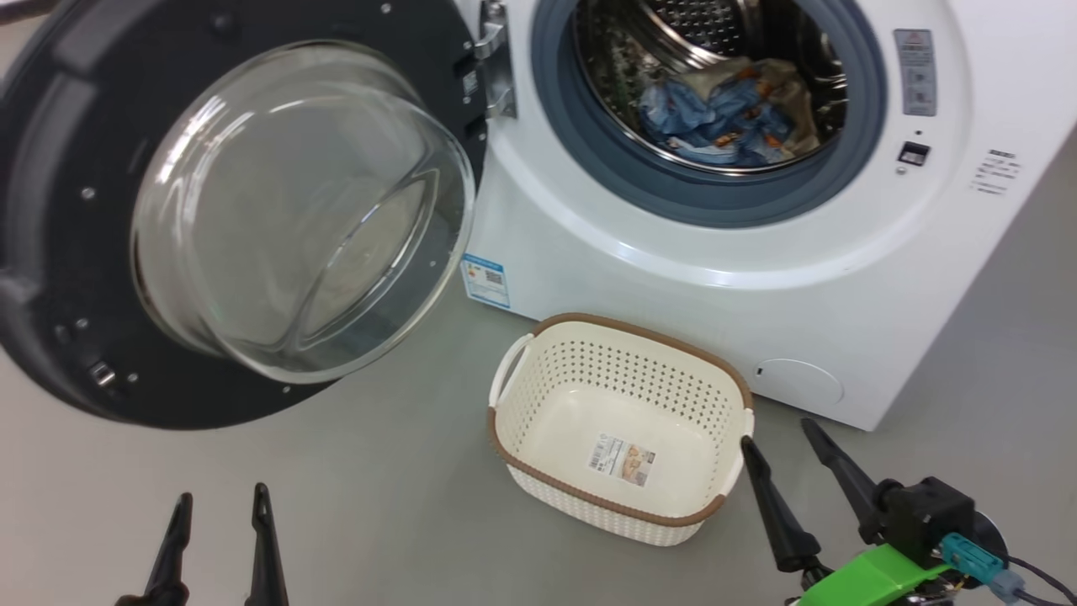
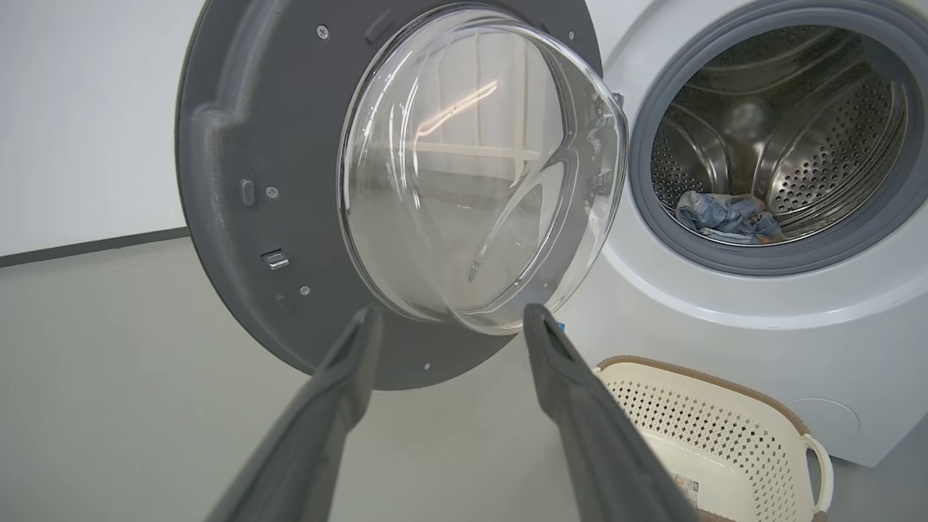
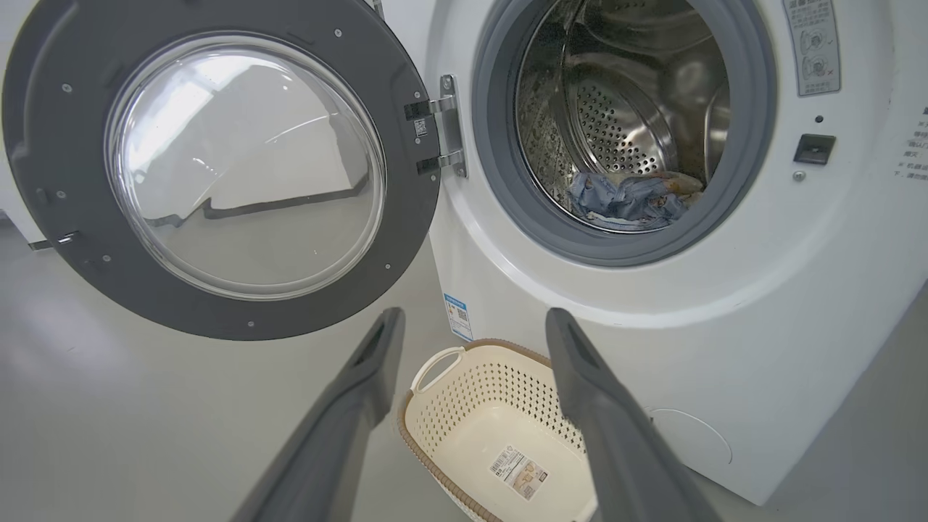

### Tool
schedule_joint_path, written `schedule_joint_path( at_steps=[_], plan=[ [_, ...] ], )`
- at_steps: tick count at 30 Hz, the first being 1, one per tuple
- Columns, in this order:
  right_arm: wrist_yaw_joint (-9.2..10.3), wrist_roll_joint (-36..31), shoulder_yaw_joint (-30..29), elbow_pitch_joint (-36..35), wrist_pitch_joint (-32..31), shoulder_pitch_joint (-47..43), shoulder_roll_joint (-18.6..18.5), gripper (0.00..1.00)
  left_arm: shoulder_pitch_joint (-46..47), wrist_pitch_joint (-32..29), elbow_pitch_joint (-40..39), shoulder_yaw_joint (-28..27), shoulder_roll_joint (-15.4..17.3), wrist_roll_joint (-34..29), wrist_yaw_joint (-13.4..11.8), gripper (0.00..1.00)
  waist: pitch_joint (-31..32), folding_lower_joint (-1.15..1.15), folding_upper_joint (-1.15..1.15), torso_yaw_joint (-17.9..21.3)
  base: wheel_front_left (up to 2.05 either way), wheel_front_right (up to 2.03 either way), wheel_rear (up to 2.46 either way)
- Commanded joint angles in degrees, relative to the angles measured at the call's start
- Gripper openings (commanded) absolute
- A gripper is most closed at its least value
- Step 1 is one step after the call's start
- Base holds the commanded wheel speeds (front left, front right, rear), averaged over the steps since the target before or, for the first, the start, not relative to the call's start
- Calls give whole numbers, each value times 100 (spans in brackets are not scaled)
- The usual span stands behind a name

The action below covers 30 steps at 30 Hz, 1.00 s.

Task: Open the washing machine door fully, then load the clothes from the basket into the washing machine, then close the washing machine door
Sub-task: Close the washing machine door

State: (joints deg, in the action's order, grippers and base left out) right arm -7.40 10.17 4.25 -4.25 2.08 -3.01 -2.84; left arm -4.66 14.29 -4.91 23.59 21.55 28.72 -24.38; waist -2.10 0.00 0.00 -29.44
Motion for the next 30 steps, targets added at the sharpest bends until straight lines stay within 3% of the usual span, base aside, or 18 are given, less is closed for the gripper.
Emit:
schedule_joint_path(
  at_steps=[1, 23, 24, 25, 26, 27, 30],
  plan=[
    [-9, -22, 190, -116, -16, 253, -40, 100, 78, 70, -146, -263, 61, -67, 15, 100, -63, 0, 0, -94, 0, 0, 0],
    [-9, 89, 341, 95, 33, 375, -128, 100, -116, 71, -155, -525, -196, -278, 195, 100, -25, 0, 0, -92, 0, 0, 0],
    [-9, 90, 345, 99, 34, 374, -128, 100, -120, 71, -148, -531, -202, -282, 204, 86, -22, 0, 0, -91, 0, 0, 0],
    [-9, 92, 349, 102, 35, 375, -128, 100, -124, 71, -142, -537, -208, -288, 209, 64, -20, 0, 0, -91, 0, 0, 0],
    [-9, 93, 353, 104, 36, 375, -128, 100, -129, 71, -135, -541, -214, -293, 214, 38, -19, 0, 0, -91, 0, 0, 0],
    [-9, 97, 357, 105, 36, 375, -130, 100, -132, 71, -132, -545, -220, -297, 220, 2, -20, 0, 0, -91, 0, 0, 0],
    [-9, 101, 360, 106, 37, 378, -135, 100, -140, 71, -127, -566, -238, -305, 237, 0, -25, 0, 0, -92, 0, 0, 0]
  ],
)
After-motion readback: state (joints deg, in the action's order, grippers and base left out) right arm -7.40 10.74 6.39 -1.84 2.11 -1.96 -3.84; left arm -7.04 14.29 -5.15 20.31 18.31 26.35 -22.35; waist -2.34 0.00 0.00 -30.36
